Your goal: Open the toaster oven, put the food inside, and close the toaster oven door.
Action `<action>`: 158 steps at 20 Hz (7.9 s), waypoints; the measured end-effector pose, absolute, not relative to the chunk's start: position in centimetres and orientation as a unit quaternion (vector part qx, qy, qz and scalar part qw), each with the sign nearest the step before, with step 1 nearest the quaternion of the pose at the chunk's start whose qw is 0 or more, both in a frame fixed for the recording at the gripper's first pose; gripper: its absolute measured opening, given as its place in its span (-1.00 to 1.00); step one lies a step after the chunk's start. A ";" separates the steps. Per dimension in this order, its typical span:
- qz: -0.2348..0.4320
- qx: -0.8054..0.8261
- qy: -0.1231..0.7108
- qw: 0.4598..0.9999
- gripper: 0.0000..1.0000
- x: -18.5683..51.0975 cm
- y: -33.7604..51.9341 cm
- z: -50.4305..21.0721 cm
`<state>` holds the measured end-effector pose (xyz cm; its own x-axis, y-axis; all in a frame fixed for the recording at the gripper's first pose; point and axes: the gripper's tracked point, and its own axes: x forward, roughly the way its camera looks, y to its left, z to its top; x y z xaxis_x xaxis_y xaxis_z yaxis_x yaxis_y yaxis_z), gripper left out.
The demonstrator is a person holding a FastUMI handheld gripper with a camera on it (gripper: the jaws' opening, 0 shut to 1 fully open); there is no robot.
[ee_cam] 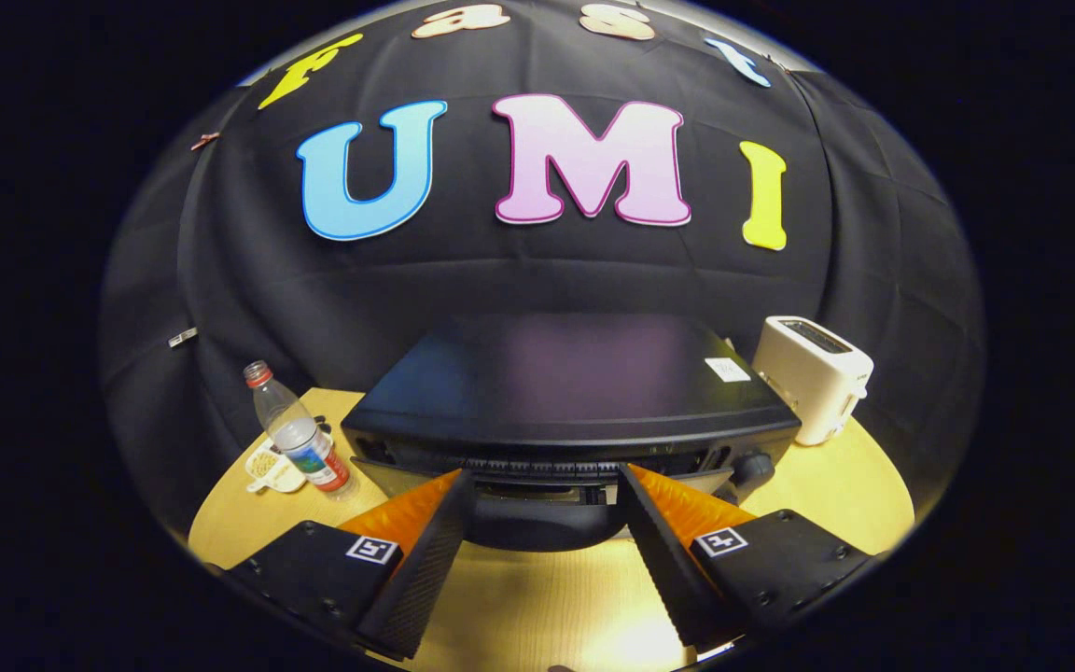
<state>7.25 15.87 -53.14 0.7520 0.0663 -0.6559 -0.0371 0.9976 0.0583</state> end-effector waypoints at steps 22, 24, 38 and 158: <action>0.039 0.035 0.438 0.897 0.95 -3.1 4.8 -54.8; 0.033 0.030 0.449 0.892 0.94 -4.0 0.4 -55.2; 0.016 -0.014 0.571 0.820 0.18 -10.1 -15.4 -61.1; 0.020 -0.007 0.585 0.811 0.98 -8.7 13.5 -65.5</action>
<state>-8.69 13.54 -65.48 0.3158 0.0239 -0.9485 -0.0395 0.9991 0.0120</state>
